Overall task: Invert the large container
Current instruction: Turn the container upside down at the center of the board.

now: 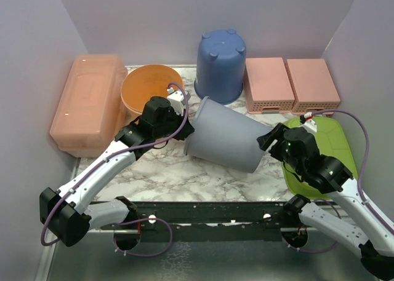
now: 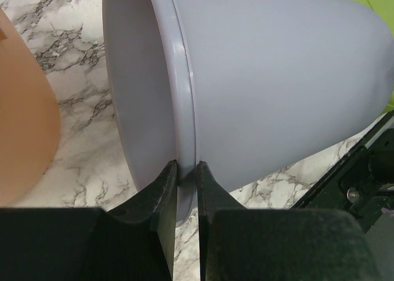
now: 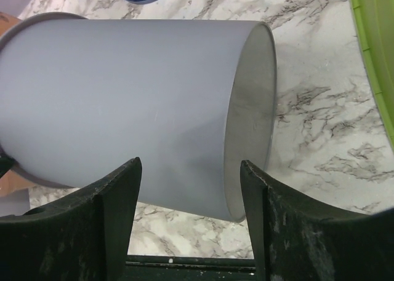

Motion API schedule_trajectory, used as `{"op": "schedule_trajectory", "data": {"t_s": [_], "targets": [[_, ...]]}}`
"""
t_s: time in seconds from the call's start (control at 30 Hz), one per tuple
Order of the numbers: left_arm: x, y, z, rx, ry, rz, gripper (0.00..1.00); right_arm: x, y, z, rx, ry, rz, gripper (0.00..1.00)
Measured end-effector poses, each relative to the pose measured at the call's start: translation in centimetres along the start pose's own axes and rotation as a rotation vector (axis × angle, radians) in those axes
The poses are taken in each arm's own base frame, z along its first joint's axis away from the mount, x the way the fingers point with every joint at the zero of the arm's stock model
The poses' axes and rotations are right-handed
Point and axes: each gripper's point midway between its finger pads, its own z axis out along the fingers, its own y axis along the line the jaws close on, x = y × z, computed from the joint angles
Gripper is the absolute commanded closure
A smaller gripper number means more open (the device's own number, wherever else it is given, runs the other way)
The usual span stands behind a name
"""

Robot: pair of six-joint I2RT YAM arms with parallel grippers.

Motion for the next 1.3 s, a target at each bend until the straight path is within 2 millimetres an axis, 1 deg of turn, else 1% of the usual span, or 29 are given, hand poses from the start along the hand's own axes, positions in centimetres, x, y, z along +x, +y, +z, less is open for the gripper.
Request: {"op": "schedule_trajectory", "data": {"t_s": [0.1,0.17,0.23,0.33,0.4,0.5,0.6,0.67,0.93,1.0,1.07,1.17,1.3], "targets": [[0.2,0.0,-0.1,0.004,0.001,0.006,0.98,0.5,-0.2,0.8,-0.002,0.005,-0.002,0.32],[0.2,-0.2,-0.1,0.012,0.002,0.011,1.0,0.9,-0.6,1.7,0.007,0.019,-0.011,0.35],[0.3,-0.2,-0.2,0.016,0.0,0.022,1.0,1.0,-1.3,2.6,0.032,0.026,-0.026,0.38],[0.8,0.0,-0.5,0.015,0.002,0.035,1.0,0.3,-1.2,3.6,0.008,0.011,-0.039,0.41],[1.4,0.1,-0.7,0.013,0.007,0.036,1.0,0.3,-1.1,3.9,-0.018,0.022,-0.049,0.44],[1.9,0.1,-1.0,0.018,0.007,0.036,1.0,0.3,-0.2,4.1,-0.079,0.042,-0.074,0.49],[2.3,0.0,-1.3,0.025,0.008,0.032,1.0,0.2,1.0,3.7,-0.152,0.05,-0.108,0.55],[2.5,0.2,-1.5,0.022,0.005,0.028,1.0,0.1,1.4,3.3,-0.188,0.048,-0.134,0.57],[3.7,0.6,-2.1,0.013,0.003,-0.001,1.0,-0.1,2.7,2.5,-0.281,0.049,-0.196,0.6],[3.8,0.7,-2.2,0.008,0.001,-0.01,1.0,-0.3,3.1,2.2,-0.303,0.05,-0.205,0.63],[3.9,0.9,-2.3,-0.001,-0.001,-0.022,1.0,-0.8,3.8,1.8,-0.328,0.042,-0.219,0.63],[4.7,1.2,-2.0,-0.013,0.003,-0.06,1.0,-2.4,5.8,0.3,-0.398,0.014,-0.266,0.63],[6.5,1.0,-1.1,0.015,0.023,-0.145,1.0,-4.6,9.5,-2.7,-0.54,-0.02,-0.332,0.63]]}}
